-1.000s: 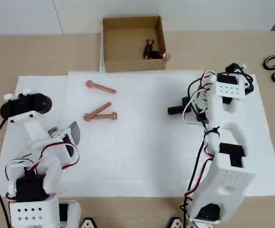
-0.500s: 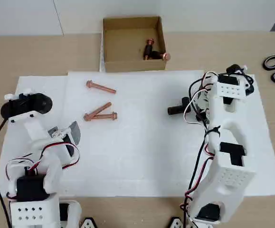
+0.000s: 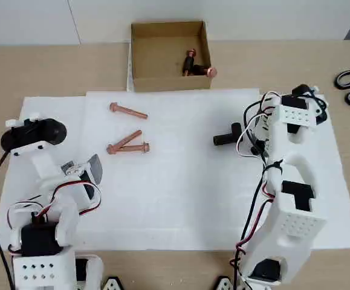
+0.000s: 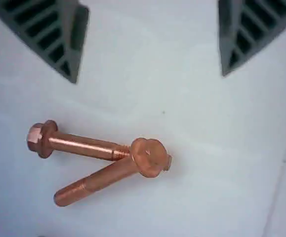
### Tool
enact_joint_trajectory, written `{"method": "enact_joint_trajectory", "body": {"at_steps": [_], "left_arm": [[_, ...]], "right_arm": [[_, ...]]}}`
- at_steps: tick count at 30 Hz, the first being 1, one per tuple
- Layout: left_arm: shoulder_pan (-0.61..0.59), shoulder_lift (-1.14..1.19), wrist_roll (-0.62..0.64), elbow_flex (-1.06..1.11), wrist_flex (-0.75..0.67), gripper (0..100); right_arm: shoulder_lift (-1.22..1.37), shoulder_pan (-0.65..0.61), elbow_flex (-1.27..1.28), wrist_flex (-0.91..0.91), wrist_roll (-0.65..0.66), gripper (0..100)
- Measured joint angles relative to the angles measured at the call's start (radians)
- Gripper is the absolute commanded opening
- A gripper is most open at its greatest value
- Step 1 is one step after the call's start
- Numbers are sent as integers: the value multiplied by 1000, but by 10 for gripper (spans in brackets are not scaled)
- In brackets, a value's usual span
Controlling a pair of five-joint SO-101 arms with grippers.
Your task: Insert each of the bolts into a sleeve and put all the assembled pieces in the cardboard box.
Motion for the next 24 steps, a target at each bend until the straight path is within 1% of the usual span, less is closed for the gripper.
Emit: {"method": "enact_joint_trajectory", "body": {"at_steps": [5,9,19,21,24], "left_arm": [[0,0,0,0,0,178],[0,0,0,0,0,178],[0,0,0,0,0,178],[0,0,0,0,0,178],[0,0,0,0,0,178]], "right_arm": [[-3,0,0,6,0,4],[-43,2,-8,84,3,4],[-292,3,-8,218,6,4],[-345,3,-8,241,58,4],[-419,-9,-8,252,255,4]]}}
